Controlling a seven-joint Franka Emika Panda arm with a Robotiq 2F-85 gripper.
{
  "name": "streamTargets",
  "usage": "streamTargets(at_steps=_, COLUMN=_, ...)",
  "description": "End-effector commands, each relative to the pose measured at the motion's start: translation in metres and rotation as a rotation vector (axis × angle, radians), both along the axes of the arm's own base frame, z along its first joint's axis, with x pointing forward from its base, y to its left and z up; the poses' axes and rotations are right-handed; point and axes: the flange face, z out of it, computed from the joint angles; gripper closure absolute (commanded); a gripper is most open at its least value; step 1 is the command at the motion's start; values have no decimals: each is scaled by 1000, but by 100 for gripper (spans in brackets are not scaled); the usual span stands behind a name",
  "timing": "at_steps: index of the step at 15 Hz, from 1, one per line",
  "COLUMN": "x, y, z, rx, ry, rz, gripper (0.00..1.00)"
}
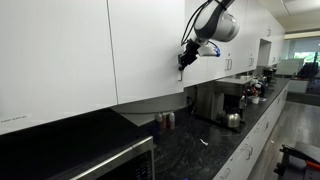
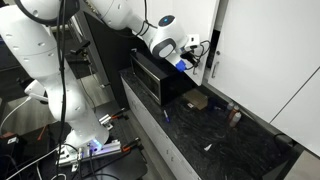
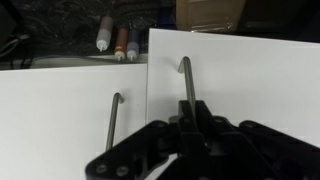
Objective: Open the left door of the second upper cabinet from the left
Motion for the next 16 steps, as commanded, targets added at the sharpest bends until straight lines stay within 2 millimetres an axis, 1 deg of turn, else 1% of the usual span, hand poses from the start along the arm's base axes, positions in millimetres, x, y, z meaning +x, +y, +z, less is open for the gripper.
streamTargets(at_steps=1, x=-31, y=-28, z=12, rx=-6, ry=15, rz=-36, gripper=97)
streamTargets(at_steps=6, x=-48, y=-27, z=12, rx=-9, ry=23, rz=-75, gripper=97)
streamTargets(at_steps=10, x=-63, y=-17, z=16, rx=-32, ry=16, rz=-130, gripper=97)
streamTargets(at_steps=13, x=-76, y=-2, z=21, rx=-54, ry=7, rz=-176, gripper=97)
streamTargets(at_steps=16, x=-94, y=18, z=22, rx=-80, ry=5, rz=-204, gripper=97)
